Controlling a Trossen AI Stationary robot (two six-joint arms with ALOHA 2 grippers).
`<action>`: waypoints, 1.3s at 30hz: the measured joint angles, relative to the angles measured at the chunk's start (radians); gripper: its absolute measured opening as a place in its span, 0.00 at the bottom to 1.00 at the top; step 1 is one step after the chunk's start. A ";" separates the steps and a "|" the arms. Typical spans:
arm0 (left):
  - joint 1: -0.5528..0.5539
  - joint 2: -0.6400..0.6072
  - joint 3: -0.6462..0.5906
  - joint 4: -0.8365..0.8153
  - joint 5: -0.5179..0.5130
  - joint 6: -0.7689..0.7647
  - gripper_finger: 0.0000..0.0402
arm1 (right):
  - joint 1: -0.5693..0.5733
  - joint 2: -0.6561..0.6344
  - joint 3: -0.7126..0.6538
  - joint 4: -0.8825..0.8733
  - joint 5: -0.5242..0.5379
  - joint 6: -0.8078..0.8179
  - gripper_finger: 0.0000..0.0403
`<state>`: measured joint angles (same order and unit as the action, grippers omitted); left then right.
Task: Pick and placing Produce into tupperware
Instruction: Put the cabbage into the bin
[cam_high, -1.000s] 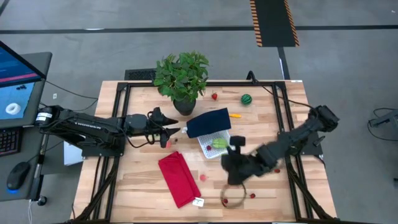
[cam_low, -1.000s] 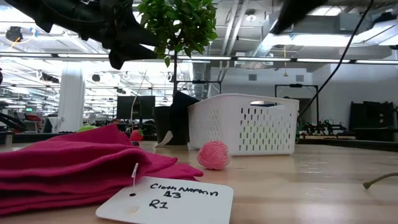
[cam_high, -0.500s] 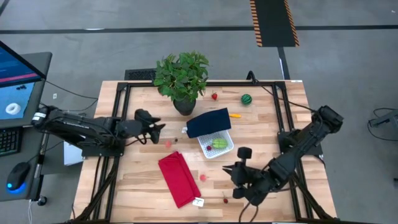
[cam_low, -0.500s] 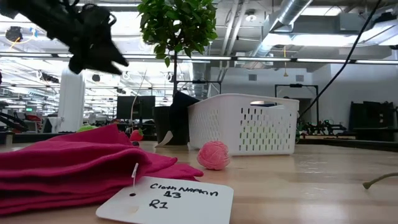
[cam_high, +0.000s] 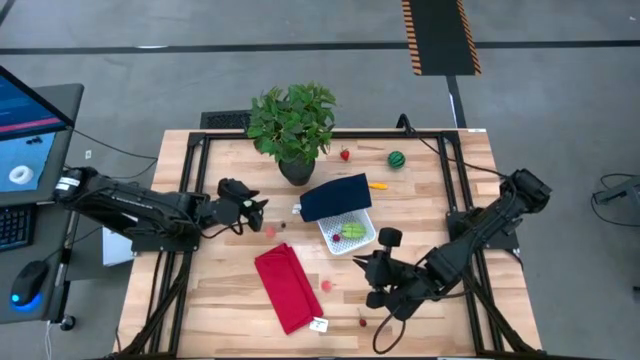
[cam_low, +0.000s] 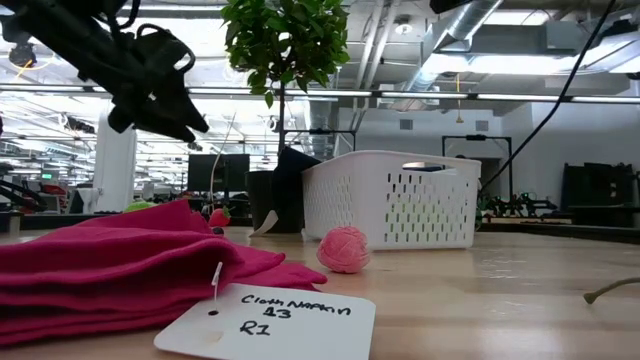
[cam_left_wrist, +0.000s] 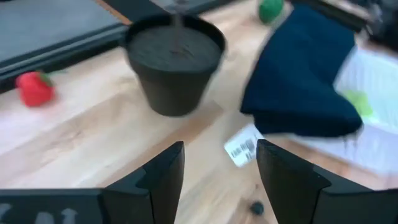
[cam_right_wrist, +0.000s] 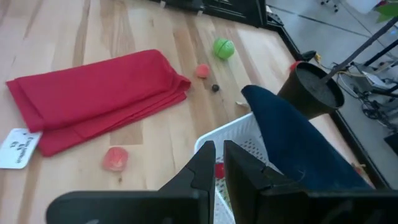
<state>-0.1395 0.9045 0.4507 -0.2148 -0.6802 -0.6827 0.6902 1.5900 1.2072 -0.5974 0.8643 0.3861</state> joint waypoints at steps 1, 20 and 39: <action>-0.005 -0.003 0.000 -0.004 -0.030 -0.014 0.49 | -0.001 -0.001 0.000 -0.002 0.001 -0.002 0.14; -0.090 -0.009 0.001 -0.007 0.008 -0.033 0.81 | 0.003 -0.001 0.000 -0.041 -0.001 0.156 0.14; -0.007 -0.001 0.288 -0.684 0.138 -0.002 0.82 | 0.062 -0.001 0.001 -0.007 0.028 0.217 0.14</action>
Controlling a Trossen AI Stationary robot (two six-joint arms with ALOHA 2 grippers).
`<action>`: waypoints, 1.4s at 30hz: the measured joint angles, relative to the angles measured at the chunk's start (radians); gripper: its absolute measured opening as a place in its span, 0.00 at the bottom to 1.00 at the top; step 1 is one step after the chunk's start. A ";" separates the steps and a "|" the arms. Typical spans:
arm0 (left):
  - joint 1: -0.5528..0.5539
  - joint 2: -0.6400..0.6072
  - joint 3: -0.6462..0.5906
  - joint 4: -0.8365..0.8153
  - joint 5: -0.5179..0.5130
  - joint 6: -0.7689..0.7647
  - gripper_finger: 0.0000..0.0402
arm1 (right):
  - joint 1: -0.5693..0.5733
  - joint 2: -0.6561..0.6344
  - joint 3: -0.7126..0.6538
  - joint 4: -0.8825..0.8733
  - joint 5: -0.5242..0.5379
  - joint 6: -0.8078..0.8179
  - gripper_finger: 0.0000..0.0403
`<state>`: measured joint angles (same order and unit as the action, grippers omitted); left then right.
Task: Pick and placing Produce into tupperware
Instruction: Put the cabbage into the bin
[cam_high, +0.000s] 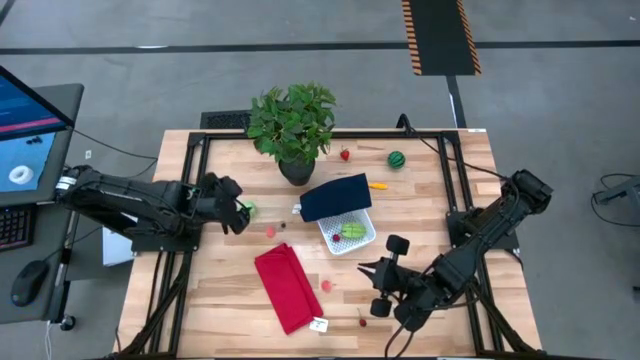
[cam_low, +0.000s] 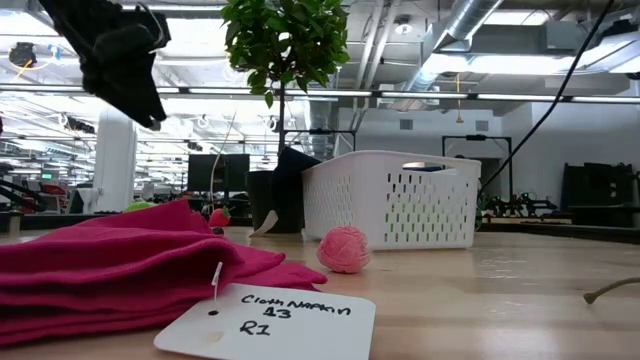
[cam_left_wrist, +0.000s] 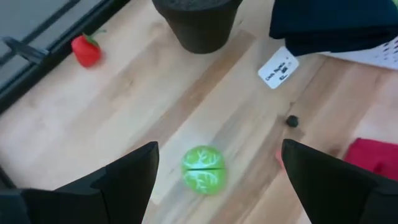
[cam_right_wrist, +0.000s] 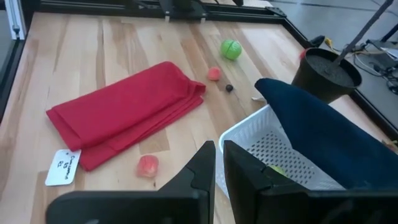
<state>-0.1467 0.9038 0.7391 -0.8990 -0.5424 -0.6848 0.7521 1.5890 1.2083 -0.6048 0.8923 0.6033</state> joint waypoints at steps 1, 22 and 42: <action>0.001 0.005 0.000 -0.001 -0.009 0.023 0.82 | -0.003 0.000 0.000 0.000 -0.001 0.001 0.14; 0.395 0.221 0.000 -0.042 0.348 0.429 0.72 | -0.057 0.000 0.000 0.156 -0.006 0.007 0.14; 0.487 0.274 0.000 0.072 0.435 0.558 0.70 | -0.089 0.000 -0.098 0.613 -0.315 -0.351 0.14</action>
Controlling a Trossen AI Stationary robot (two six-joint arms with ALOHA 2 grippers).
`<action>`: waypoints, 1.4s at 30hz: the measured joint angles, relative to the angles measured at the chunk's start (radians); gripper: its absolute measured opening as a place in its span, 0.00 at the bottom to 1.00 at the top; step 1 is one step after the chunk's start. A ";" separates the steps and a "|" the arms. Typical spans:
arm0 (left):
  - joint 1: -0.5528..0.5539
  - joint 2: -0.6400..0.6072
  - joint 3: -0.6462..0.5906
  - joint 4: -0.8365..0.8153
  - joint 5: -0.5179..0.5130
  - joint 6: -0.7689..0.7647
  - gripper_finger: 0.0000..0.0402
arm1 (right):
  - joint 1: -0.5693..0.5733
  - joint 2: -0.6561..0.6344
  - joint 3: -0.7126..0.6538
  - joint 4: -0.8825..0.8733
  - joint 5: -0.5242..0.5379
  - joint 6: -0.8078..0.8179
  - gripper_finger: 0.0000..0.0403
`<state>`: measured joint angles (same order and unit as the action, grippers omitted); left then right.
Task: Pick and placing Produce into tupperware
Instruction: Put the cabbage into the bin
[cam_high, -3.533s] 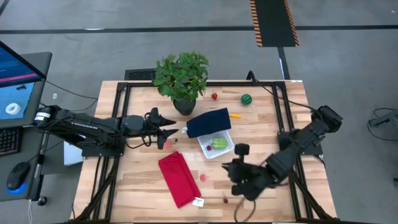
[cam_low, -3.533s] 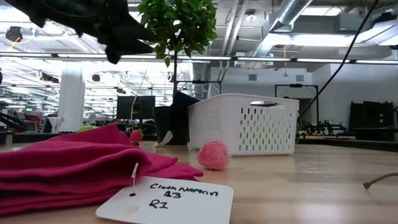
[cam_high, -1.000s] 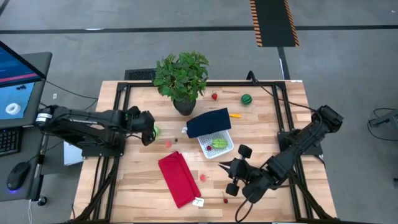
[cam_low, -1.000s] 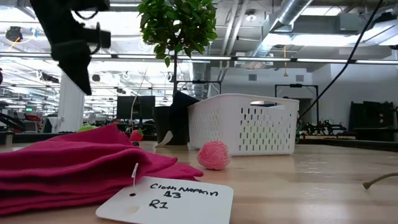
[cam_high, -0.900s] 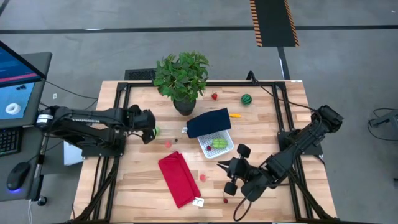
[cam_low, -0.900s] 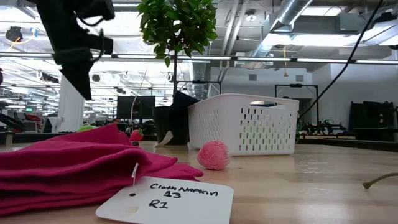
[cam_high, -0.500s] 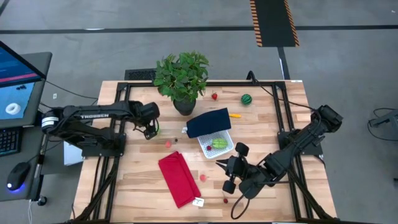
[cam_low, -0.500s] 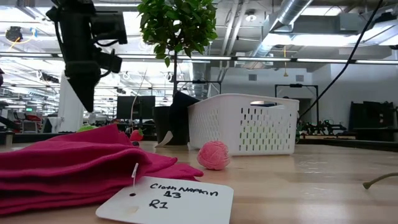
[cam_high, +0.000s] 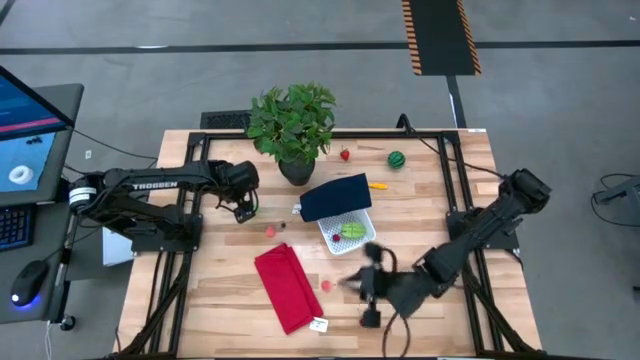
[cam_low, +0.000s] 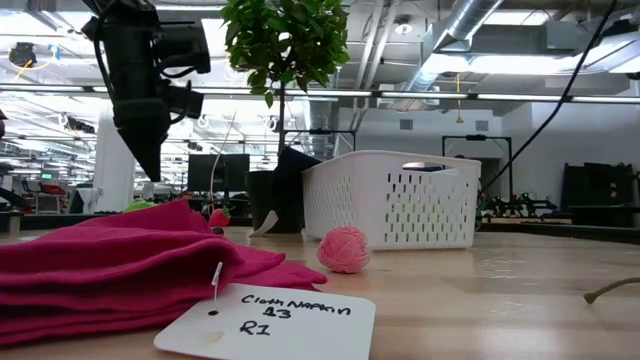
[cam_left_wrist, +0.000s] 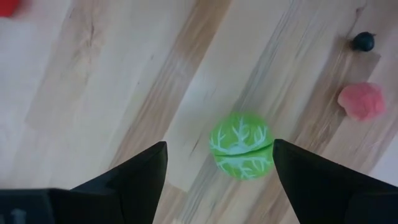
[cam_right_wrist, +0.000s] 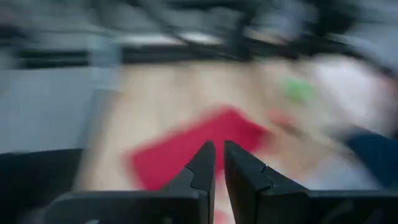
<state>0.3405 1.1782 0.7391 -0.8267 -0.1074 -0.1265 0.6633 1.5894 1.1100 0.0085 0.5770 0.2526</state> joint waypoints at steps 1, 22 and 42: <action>0.000 0.000 0.000 0.008 0.000 0.000 0.70 | -0.018 0.000 -0.030 0.136 -0.138 -0.093 0.14; 0.000 0.000 0.000 0.036 0.023 -0.004 0.70 | -0.382 -0.464 -0.808 0.687 -0.578 -0.252 0.14; 0.000 0.000 0.000 0.000 0.075 -0.167 0.70 | -0.652 -0.583 -0.877 0.190 -0.569 -0.174 0.14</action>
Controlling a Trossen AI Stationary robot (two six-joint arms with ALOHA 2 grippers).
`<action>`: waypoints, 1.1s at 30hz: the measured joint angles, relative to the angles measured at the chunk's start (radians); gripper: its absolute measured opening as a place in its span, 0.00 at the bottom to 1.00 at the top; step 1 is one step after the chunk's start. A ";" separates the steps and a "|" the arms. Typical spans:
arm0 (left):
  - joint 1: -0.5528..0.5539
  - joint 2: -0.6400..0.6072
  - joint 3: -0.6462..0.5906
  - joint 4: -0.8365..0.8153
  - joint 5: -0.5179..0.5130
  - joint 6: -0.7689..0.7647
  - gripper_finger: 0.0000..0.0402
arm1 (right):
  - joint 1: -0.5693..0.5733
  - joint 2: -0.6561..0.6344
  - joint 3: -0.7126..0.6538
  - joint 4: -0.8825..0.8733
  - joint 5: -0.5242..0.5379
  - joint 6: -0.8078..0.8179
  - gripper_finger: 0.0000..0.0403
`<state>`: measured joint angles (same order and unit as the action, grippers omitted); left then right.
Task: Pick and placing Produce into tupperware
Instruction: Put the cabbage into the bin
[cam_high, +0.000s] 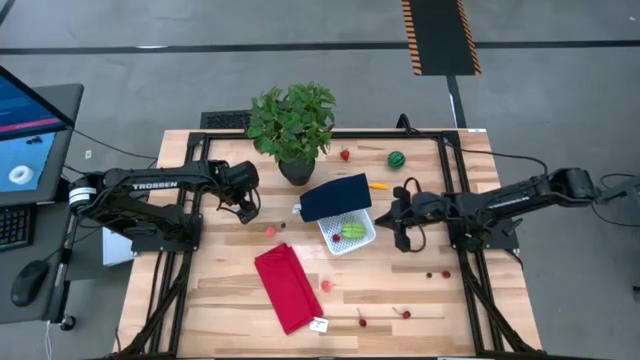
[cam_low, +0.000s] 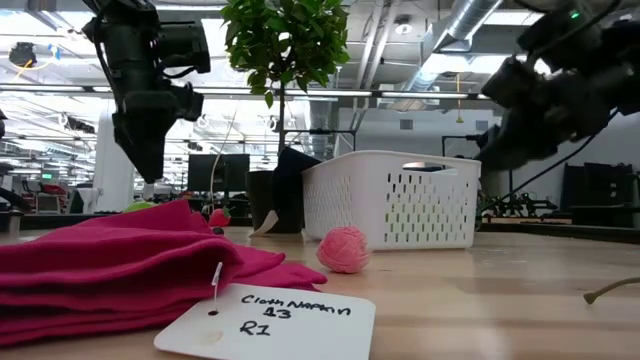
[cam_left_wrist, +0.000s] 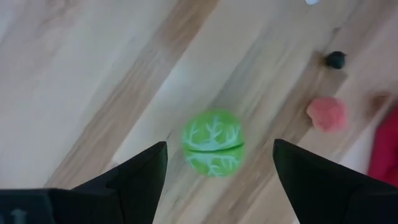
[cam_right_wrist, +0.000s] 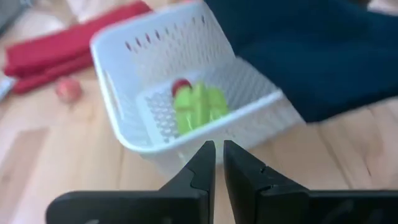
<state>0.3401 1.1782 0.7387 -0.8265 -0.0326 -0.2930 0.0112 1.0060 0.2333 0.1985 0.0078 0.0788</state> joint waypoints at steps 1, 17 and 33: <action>0.000 0.000 0.000 0.001 -0.002 -0.005 0.70 | -0.005 0.011 0.000 -0.007 0.000 0.000 0.14; 0.020 0.000 -0.046 -0.001 0.001 -0.028 0.70 | -0.020 0.195 0.000 -0.005 0.000 0.000 0.14; 0.020 0.000 -0.056 0.010 0.009 -0.063 0.70 | -0.029 0.319 0.006 0.089 0.002 -0.012 0.14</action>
<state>0.3596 1.1782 0.6823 -0.8162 -0.0231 -0.3555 -0.0173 1.3253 0.2394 0.2875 0.0094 0.0666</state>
